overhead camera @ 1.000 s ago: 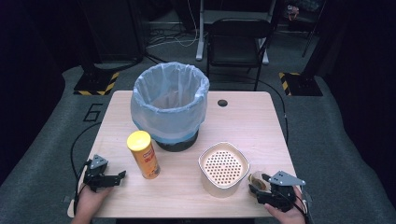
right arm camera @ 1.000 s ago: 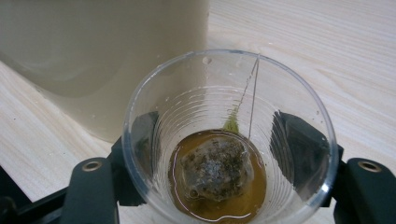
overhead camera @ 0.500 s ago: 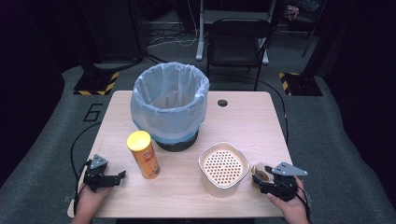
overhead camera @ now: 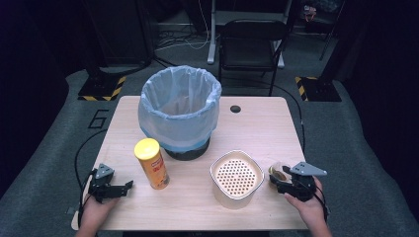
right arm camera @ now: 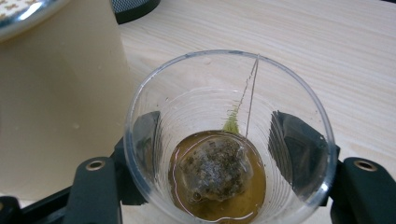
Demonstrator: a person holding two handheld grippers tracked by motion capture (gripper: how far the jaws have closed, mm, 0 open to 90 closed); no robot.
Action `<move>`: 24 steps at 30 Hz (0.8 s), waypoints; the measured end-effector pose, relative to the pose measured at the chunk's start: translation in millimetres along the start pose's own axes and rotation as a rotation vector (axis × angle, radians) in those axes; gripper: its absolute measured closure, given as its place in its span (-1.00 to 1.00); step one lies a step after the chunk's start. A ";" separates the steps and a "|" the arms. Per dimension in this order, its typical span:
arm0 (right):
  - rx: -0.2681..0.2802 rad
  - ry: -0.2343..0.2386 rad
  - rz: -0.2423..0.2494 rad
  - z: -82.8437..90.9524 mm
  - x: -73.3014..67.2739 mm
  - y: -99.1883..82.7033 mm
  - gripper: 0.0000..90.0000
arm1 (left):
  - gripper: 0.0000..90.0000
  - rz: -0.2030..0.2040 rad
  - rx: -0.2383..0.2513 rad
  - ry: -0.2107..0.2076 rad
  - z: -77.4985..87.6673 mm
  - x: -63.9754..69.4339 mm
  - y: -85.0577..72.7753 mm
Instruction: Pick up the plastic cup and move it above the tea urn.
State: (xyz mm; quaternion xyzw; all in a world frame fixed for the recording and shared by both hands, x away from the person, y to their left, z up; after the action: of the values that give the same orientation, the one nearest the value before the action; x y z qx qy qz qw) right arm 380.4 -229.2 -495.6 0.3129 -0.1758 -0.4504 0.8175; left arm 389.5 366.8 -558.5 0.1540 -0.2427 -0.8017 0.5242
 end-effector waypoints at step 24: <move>0.061 0.033 0.107 23.3 6.2 65.3 -0.25 | -0.81 -0.002 -0.008 -0.004 0.5 -0.1 0.0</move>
State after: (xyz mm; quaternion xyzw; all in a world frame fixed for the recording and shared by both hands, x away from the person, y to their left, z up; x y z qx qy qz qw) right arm 411.3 -216.7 -434.5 0.3354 -0.1923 -0.3953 0.8332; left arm 389.2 366.9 -558.1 0.1504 -0.2405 -0.8034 0.5235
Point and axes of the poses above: each handheld gripper's, and its own axes: z roughly backward along the jaws, y roughly out of its top, x roughly to its right, the point moved 4 cm from there along -z, roughly forward along the jaws, and after that the axes turned 14 degrees about -x, right-handed, at the moved point
